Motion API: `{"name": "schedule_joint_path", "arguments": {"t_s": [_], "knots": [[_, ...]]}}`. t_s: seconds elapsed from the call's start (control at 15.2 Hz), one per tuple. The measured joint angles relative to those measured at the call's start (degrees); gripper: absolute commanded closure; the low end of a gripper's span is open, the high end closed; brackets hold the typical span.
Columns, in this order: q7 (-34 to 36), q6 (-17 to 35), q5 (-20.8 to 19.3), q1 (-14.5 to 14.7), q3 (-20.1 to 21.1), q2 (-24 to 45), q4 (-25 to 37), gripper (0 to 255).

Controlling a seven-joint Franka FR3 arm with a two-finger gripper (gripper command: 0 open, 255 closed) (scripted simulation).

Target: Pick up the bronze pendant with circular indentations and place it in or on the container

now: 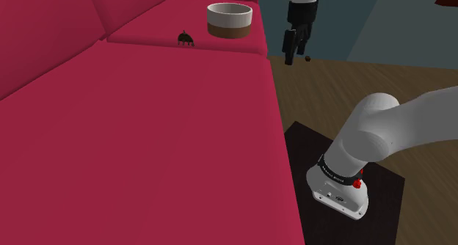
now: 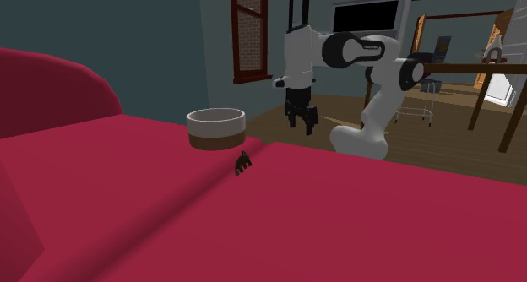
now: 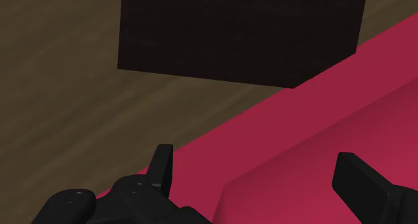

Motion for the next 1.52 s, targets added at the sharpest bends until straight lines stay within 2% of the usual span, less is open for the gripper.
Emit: {"name": "schedule_joint_path", "arguments": {"t_s": [0.2, 0.73, 1.32, 1.52], "knots": [[-0.4, 1.3, 0.7, 0.7, 0.2, 1.9, 1.2, 0], [-4.1, 8.7, 4.1, 4.4, 0.6, 15.3, 11.0, 0], [-9.0, 13.0, 8.0, 7.9, 1.5, 29.9, 25.5, 0], [-10.1, 13.0, 9.4, 9.0, 2.4, 35.4, 32.5, 0]]}}
